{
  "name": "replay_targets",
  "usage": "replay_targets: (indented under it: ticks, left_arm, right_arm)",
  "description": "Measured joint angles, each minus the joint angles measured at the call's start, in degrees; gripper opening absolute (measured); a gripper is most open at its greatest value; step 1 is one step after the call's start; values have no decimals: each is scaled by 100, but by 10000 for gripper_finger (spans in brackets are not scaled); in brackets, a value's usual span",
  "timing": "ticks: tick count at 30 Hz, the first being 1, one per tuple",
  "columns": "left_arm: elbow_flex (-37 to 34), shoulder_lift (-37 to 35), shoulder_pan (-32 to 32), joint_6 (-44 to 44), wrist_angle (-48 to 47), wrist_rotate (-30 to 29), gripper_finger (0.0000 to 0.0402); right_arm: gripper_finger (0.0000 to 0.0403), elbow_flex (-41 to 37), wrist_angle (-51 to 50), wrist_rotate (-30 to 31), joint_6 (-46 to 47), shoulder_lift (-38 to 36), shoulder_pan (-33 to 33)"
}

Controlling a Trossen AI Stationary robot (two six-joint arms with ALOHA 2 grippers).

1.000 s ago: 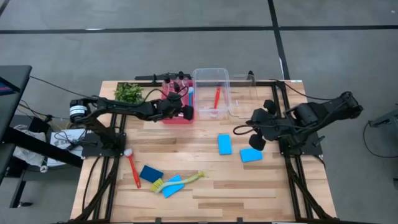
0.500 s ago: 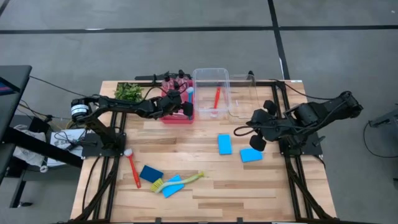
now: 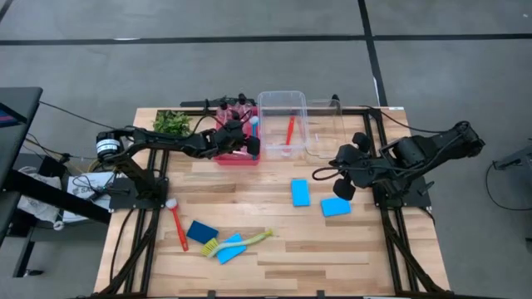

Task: Pick & Place Kitchen Sink Supplies
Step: Put the blue dishwashing brush into the red bin

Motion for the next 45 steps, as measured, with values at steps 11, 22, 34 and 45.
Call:
replay_targets:
  ticks: [11, 22, 34, 45]
  left_arm:
    - [0, 385, 24, 128, 140, 254, 296]
    - [0, 385, 147, 128, 115, 82, 296]
    - [0, 385, 145, 128, 169, 143, 232]
    - [-4, 539, 144, 112, 399, 188, 182]
  right_arm:
    - [1, 0, 0, 0, 2, 0, -1]
    - [1, 0, 0, 0, 2, 2, -4]
    - [1, 0, 0, 2, 2, 2, -4]
    - [1, 0, 3, 2, 3, 1, -4]
